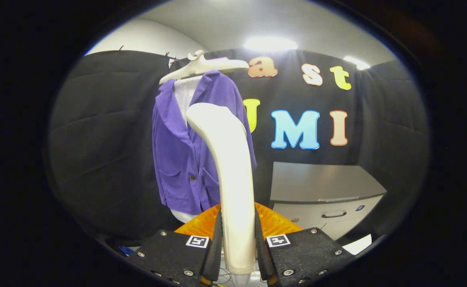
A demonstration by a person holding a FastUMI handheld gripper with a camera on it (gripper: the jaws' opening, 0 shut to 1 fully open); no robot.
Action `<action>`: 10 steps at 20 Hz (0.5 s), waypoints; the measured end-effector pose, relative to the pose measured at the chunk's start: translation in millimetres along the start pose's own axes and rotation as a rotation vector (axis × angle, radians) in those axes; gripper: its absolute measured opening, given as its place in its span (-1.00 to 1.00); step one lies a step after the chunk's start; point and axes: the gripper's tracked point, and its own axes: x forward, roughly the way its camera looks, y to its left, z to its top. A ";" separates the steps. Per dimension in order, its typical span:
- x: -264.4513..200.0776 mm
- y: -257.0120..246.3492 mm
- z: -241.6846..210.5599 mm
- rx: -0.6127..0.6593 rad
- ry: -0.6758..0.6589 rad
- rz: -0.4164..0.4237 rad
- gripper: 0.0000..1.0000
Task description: Iron the clothes twice with a garment steamer, once on the left side and once on the right side.
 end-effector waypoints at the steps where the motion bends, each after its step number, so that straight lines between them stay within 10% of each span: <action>1: -6.8 -5.7 15.7 -0.011 -0.074 -0.012 -0.23; 10: -66.9 -39.5 33.3 -0.006 -0.307 -0.115 -0.24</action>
